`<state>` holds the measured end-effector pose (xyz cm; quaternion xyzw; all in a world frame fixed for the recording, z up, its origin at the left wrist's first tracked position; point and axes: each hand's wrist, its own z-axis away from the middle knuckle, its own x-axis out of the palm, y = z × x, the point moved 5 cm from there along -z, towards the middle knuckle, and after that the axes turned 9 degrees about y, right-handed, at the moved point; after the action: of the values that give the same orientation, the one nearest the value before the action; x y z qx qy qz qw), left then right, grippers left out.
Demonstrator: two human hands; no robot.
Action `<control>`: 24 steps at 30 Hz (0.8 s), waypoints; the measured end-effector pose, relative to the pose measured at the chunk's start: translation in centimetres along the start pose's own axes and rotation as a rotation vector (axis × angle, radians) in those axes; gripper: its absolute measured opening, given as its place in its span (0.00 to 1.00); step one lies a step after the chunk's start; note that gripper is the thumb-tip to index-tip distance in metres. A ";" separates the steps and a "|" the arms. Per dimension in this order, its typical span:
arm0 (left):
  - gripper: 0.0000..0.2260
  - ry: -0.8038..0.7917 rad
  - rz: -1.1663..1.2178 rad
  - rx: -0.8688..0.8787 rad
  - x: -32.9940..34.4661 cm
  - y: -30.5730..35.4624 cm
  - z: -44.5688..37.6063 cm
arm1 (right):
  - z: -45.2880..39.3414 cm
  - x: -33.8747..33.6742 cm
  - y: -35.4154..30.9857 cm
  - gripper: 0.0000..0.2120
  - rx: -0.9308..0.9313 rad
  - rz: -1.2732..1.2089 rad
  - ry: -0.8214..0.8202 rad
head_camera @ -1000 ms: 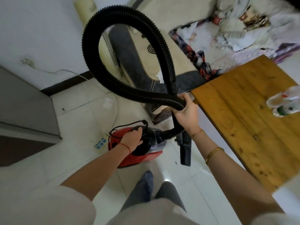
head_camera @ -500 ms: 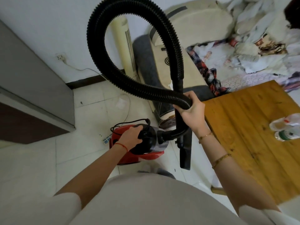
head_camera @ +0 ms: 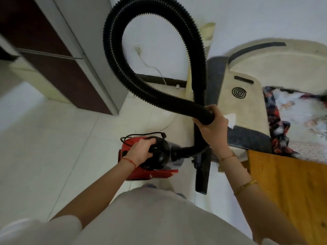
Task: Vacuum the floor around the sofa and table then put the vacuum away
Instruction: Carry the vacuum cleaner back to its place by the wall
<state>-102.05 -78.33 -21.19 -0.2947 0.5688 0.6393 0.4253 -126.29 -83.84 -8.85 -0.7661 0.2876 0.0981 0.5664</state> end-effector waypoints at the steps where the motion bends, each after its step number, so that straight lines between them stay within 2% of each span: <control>1: 0.19 0.018 0.000 -0.032 -0.4 -0.7 0.6 | -0.3 1.0 -0.7 0.16 -0.023 -0.009 -0.030; 12: 0.17 0.252 0.035 -0.445 -5.9 -13.2 9.7 | 0.9 17.2 -12.0 0.16 -0.251 -0.145 -0.399; 24: 0.20 0.450 0.093 -0.755 -13.5 -32.6 23.8 | 12.5 39.4 -29.1 0.14 -0.395 -0.274 -0.721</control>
<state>-64.54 -58.14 -20.87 -0.5354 0.3866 0.7406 0.1244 -75.89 -79.62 -8.21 -0.8077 -0.0573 0.3364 0.4808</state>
